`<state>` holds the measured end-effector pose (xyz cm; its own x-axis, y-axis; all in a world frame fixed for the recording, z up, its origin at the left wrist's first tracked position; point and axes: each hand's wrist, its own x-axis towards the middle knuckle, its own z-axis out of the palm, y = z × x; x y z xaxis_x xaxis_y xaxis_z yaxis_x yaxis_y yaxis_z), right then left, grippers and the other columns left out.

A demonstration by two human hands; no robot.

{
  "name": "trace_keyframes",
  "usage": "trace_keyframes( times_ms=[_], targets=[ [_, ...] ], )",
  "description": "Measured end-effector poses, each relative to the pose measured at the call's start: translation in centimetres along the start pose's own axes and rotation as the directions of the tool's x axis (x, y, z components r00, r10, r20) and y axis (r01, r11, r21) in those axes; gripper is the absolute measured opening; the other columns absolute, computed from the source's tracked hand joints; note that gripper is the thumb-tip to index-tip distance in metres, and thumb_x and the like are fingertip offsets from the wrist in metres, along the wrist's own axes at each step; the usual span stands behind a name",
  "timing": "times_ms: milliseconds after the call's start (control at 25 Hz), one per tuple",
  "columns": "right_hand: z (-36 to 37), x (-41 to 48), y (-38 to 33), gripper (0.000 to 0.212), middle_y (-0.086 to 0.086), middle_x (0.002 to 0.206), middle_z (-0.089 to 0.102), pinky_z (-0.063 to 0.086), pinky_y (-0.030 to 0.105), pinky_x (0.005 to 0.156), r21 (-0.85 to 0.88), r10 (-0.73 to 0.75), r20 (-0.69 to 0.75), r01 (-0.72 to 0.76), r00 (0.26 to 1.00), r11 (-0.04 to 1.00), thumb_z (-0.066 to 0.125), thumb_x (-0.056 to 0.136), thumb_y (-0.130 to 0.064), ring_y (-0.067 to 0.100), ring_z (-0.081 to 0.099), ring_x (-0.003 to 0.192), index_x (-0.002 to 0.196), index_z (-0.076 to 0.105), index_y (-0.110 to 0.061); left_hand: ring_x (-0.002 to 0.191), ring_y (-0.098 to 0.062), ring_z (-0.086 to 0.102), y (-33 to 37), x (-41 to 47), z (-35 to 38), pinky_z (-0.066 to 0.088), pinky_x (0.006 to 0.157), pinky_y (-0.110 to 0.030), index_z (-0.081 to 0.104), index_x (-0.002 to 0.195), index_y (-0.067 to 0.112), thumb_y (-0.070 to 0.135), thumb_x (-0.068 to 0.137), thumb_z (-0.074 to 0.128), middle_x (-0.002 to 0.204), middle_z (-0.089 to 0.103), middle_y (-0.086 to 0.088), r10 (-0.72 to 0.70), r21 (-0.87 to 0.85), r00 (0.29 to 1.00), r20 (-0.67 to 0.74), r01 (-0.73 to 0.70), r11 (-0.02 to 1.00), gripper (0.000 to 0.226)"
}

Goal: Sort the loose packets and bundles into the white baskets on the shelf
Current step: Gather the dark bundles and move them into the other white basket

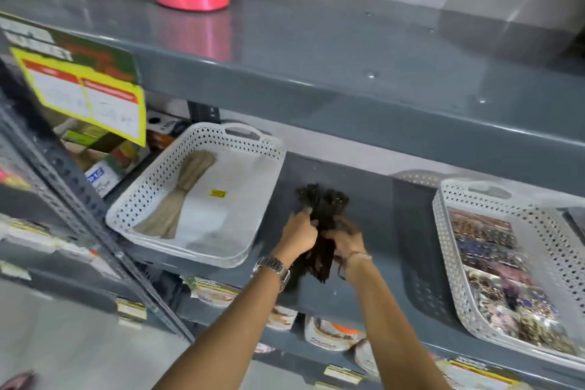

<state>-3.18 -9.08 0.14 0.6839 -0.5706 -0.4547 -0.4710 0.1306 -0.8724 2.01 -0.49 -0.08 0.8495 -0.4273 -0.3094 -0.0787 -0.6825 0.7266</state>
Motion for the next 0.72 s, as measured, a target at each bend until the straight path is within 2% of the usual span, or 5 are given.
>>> trace_keyframes(
  times_ms=[160, 320, 480, 600, 720],
  targets=[
    [1.8, -2.7, -5.8, 0.047, 0.014, 0.106, 0.057, 0.046, 0.027, 0.067, 0.361, -0.244, -0.024, 0.236, 0.97, 0.902, 0.049, 0.083, 0.019, 0.024, 0.054, 0.096, 0.121, 0.051, -0.008, 0.124, -0.029, 0.052, 4.3, -0.4, -7.1, 0.042, 0.095, -0.031, 0.045, 0.139, 0.004, 0.003, 0.099, 0.037, 0.14, 0.052, -0.02, 0.164, -0.176, 0.96, -0.228, -0.207, 0.962, 0.041],
    [6.5, -5.1, -10.8, 0.046, 0.014, 0.09, 0.062, 0.05, 0.038, 0.082, 0.312, -0.446, 0.028, 0.416, 0.895, 0.854, 0.057, 0.079, 0.017, 0.025, 0.059, 0.088, 0.115, 0.055, -0.012, 0.137, -0.025, 0.041, 3.1, -1.1, -14.8, 0.031, 0.099, -0.014, 0.041, 0.144, 0.007, -0.006, 0.097, 0.035, 0.149, 0.043, -0.013, 0.239, -0.28, 0.882, -0.405, -0.368, 0.886, 0.049],
    [12.1, -5.8, -9.0, 0.045, 0.012, 0.104, 0.066, 0.05, 0.036, 0.09, -0.095, -0.43, 0.091, 0.438, 0.898, 0.894, 0.067, 0.076, 0.0, 0.025, 0.063, 0.098, 0.117, 0.058, -0.017, 0.111, -0.031, 0.059, -3.4, -0.6, -17.0, 0.036, 0.066, 0.007, 0.047, 0.141, 0.01, -0.005, 0.098, 0.037, 0.14, 0.052, -0.016, 0.157, -0.145, 0.902, -0.401, -0.232, 0.962, 0.047],
    [16.1, -5.8, -5.7, 0.039, 0.011, 0.12, 0.063, 0.05, 0.036, 0.093, -0.486, -0.384, 0.188, 0.425, 0.904, 0.764, 0.058, 0.085, -0.014, 0.031, 0.062, 0.109, 0.123, 0.053, -0.022, 0.131, -0.037, 0.046, -8.8, 0.5, -16.0, 0.036, 0.1, -0.018, 0.046, 0.137, -0.007, -0.005, 0.098, 0.04, 0.144, 0.046, -0.026, 0.067, -0.064, 0.928, -0.366, -0.097, 0.993, 0.04],
    [18.7, -4.8, -3.7, 0.038, 0.019, 0.133, 0.049, 0.046, 0.039, 0.1, -0.715, -0.299, 0.234, 0.373, 0.925, 0.591, 0.049, 0.091, -0.01, 0.035, 0.054, 0.12, 0.128, 0.05, -0.011, 0.148, -0.032, 0.019, -12.5, 1.7, -15.0, 0.02, 0.121, -0.039, 0.016, 0.153, 0.012, 0.018, 0.102, 0.035, 0.162, 0.01, -0.011, -0.024, 0.315, 0.999, -0.045, 0.037, 0.948, 0.055]
  ],
)
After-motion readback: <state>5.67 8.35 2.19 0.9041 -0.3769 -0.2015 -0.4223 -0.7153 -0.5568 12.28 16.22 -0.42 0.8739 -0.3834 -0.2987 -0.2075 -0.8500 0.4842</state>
